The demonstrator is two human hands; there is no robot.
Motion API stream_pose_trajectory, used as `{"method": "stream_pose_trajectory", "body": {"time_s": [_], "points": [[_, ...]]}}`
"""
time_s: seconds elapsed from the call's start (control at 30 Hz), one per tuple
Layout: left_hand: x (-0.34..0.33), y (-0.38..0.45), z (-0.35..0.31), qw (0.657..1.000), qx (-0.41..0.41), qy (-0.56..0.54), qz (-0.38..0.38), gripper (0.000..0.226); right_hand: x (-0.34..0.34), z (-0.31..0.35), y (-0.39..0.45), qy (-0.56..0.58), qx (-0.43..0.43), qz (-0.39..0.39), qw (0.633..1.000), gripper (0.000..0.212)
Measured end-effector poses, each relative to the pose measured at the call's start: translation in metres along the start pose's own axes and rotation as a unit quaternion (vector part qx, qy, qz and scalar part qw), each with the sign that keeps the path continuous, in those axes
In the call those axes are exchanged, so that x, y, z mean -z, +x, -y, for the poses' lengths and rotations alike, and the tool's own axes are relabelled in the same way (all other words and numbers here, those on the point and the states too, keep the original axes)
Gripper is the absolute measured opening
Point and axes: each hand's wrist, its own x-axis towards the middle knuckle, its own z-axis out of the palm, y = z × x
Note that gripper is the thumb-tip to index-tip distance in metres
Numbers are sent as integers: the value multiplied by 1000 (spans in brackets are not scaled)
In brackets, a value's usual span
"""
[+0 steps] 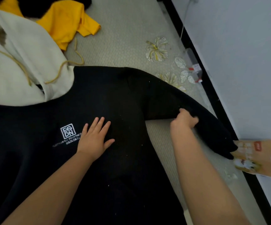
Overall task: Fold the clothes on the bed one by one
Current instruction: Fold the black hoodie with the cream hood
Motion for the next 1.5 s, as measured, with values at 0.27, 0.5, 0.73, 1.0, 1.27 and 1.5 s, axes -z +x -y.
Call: {"method": "stream_pose_trajectory", "body": {"time_s": [0.27,0.5,0.73,1.0,1.27,1.5], "points": [[41,-92,59,948,143,-117,-261,42,-52,-29,-148,-365,676,300,565,57],[25,-167,94,942,179,-48,-280,39,1,-133,-146,-671,563,424,229,74],[34,-131,130,950,236,58,-197,68,-22,-105,-103,-669,627,318,242,85],[46,-94,160,967,218,80,-108,42,-44,-76,-57,-696,586,325,256,73],[37,-105,128,972,211,-24,99,50,-58,-39,-55,-706,557,392,192,56],[65,-72,145,944,300,-4,-141,39,-122,-28,-76,-658,616,296,316,56]]}}
